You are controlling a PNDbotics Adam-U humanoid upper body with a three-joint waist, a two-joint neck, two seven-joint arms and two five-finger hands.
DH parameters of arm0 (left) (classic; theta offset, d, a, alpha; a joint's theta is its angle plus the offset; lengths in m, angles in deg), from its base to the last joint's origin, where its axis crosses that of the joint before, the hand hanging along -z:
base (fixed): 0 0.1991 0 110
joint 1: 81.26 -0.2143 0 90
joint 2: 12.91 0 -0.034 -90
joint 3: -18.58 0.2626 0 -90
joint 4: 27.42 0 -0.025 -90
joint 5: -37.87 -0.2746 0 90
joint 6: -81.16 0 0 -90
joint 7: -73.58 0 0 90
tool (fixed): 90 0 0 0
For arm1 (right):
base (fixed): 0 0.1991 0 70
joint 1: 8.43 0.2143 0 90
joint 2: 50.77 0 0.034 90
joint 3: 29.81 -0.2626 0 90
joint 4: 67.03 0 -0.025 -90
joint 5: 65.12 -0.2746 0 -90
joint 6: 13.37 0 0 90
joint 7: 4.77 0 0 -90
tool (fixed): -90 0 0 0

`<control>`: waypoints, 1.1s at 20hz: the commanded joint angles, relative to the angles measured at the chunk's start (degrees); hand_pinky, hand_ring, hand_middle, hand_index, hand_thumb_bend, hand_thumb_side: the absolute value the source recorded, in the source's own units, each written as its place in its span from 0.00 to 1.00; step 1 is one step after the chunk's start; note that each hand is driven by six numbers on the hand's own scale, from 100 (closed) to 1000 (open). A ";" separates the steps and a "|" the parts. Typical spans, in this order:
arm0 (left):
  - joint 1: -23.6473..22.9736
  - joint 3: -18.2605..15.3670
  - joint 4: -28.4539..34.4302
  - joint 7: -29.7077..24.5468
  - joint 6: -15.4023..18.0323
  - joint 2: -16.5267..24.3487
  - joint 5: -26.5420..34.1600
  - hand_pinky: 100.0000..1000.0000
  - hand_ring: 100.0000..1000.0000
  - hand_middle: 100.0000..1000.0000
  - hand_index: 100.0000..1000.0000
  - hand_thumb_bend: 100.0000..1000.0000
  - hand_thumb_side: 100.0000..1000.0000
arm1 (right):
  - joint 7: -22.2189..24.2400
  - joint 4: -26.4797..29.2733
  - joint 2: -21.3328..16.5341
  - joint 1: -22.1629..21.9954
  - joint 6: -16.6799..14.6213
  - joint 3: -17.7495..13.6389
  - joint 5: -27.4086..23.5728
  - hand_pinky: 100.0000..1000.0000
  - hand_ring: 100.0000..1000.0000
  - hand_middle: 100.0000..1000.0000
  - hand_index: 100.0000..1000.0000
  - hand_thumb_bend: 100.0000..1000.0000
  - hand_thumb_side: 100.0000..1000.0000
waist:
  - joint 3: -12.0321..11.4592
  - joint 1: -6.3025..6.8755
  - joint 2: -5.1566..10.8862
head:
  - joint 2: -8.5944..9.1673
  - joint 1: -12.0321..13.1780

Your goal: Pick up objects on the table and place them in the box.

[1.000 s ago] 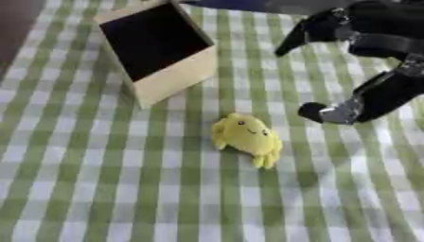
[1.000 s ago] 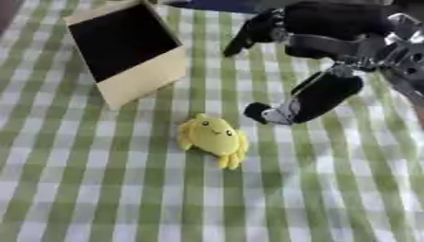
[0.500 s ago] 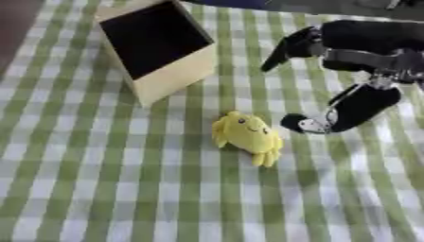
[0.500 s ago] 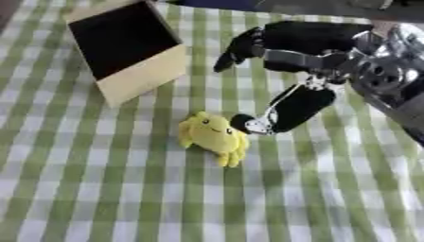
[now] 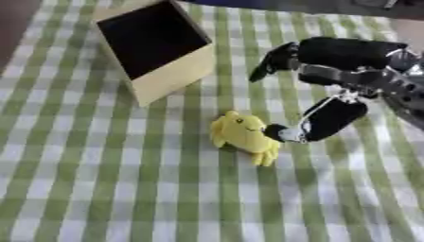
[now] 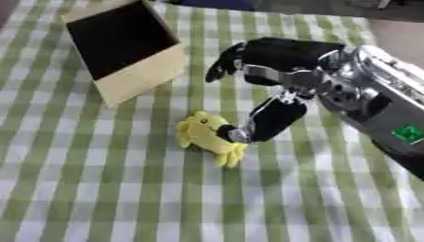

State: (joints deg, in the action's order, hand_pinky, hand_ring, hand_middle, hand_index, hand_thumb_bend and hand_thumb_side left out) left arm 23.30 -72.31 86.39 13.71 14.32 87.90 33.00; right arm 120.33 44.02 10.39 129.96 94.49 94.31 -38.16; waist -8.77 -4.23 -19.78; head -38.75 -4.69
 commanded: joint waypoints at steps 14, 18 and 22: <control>0.38 0.22 0.78 -0.81 -0.38 0.27 0.40 0.63 0.68 0.66 0.75 0.41 0.54 | -1.13 -10.61 4.50 1.05 -2.32 3.31 2.91 0.79 0.82 0.75 0.84 0.31 0.26 | -0.39 0.45 0.61 | -0.37 -0.33; 0.30 0.25 0.78 -0.91 -0.50 0.12 0.43 0.63 0.68 0.66 0.75 0.41 0.54 | -1.44 -13.09 5.43 0.69 -3.47 4.07 3.63 0.78 0.80 0.71 0.82 0.31 0.26 | -0.48 0.45 0.50 | -0.44 -0.26; 0.38 0.25 0.78 -1.00 -0.64 0.18 0.42 0.63 0.68 0.66 0.75 0.41 0.54 | -1.62 -13.89 5.89 0.61 -4.16 4.55 3.68 0.76 0.76 0.63 0.76 0.31 0.26 | -0.57 0.50 0.50 | -0.40 -0.23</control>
State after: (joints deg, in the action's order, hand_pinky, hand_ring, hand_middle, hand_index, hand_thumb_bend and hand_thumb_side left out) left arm 23.31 -71.94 86.39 12.87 13.75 87.34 33.33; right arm 118.80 30.29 16.91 129.94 90.68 99.12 -34.94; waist -9.25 -4.15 -20.20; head -38.77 -4.83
